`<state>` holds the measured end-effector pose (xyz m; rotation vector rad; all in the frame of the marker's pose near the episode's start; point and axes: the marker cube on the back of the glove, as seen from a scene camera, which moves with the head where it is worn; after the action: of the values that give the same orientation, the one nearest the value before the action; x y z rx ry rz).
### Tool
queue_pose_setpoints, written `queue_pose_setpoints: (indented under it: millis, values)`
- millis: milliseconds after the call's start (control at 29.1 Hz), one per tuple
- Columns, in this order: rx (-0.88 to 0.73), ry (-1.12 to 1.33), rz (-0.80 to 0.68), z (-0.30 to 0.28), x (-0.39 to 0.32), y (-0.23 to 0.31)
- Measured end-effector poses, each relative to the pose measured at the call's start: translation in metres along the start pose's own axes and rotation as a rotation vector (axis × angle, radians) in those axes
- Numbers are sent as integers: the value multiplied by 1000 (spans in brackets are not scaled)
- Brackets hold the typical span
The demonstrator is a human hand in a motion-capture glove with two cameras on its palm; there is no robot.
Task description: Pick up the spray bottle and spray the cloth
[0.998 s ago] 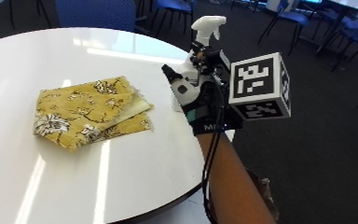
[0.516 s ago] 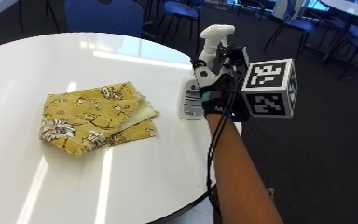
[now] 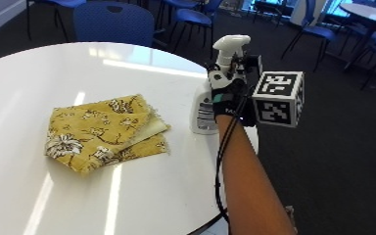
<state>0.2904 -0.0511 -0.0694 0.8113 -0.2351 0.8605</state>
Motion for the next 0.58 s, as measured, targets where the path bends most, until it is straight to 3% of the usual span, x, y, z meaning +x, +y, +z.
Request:
queue_pose_setpoints:
  millis: [585]
  values:
    - [49,-25,168,5,11,-12]
